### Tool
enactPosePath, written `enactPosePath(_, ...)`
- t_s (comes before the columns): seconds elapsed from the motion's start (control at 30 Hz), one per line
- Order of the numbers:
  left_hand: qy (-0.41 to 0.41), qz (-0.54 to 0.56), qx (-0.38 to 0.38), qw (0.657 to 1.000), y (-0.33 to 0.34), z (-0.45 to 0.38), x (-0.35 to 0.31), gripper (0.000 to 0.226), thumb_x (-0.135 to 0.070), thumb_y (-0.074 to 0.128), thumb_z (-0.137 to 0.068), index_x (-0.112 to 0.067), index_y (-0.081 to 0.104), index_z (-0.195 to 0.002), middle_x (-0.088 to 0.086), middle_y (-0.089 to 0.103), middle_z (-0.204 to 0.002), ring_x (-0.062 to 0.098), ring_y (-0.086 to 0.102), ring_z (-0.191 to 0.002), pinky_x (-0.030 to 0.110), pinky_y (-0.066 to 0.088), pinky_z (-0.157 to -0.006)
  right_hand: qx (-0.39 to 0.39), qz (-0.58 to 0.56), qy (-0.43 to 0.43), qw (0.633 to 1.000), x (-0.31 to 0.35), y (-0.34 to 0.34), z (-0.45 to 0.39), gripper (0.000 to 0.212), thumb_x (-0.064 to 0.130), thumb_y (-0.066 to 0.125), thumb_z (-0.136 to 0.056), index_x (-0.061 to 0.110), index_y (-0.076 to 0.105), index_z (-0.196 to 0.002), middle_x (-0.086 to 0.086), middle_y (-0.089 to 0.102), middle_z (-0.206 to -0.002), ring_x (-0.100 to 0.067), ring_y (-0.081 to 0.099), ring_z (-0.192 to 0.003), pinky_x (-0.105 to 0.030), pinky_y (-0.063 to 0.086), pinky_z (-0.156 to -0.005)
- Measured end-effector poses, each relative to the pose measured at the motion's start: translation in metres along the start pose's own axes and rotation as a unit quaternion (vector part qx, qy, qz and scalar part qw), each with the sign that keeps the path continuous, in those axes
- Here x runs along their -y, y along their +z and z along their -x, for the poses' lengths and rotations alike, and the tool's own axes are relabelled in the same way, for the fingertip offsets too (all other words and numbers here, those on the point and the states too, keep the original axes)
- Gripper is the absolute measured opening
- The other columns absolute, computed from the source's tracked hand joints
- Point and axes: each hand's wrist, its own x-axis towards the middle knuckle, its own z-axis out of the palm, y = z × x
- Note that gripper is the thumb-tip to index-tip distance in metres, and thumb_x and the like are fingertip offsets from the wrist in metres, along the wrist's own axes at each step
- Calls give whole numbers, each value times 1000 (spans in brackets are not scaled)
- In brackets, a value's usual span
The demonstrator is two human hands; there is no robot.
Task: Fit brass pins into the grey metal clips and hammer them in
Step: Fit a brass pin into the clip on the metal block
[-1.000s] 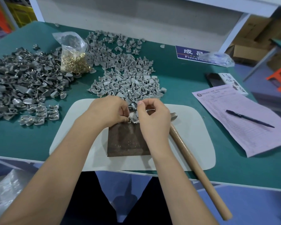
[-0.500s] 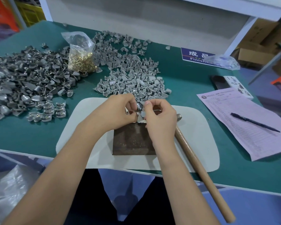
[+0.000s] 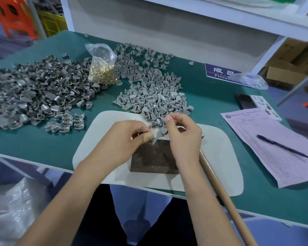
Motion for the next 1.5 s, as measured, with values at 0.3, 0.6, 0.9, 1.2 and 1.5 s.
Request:
enactPosePath(0.3, 54, -54, -36, 996, 15, 28, 12, 14, -35, 72, -88, -22, 73, -94, -12, 58, -83, 5, 55, -80, 17, 42, -71, 81, 100, -101, 987, -4, -31, 41, 5, 32, 73, -87, 36, 76, -89, 18, 70, -95, -14, 61, -101, -21, 39, -90)
enactPosePath(0.6, 24, -36, -38, 998, 13, 32, 12, 11, -20, 78, -86, -27, 73, -93, -13, 59, -85, 7, 57, -81, 10, 40, -69, 143, 74, -109, 981, -9, -30, 46, 22, 9, 78, -81, 29, 74, -88, 19, 70, -85, -5, 61, -88, -6, 38, -78)
enactPosePath(0.9, 6, -30, -13, 999, 10, 34, 9, 14, -15, 78, -85, -28, 75, -92, -14, 58, -85, 4, 55, -81, 9, 37, -67, 172, -23, -50, 984, 0, -31, 43, 31, 10, 78, -86, 28, 65, -108, 14, 78, -91, -11, 72, -93, -10, 45, -79)
enactPosePath(1.2, 2, -15, -13, 1000, 11, 34, 10, 12, -19, 78, -84, -29, 75, -90, -12, 60, -85, 7, 56, -83, 9, 37, -66, 168, -30, -39, 985, 4, -22, 49, 40, 5, 79, -82, 27, 57, -107, 14, 78, -89, -15, 69, -87, -10, 40, -72)
enactPosePath(1.5, 4, 4, -27, 1000, 10, 33, 13, 9, -22, 80, -83, -30, 77, -86, -9, 63, -82, 10, 57, -79, 16, 39, -63, 162, 20, -49, 985, 0, -19, 53, 29, 17, 79, -84, 31, 60, -100, 21, 76, -84, -9, 67, -81, -10, 41, -69)
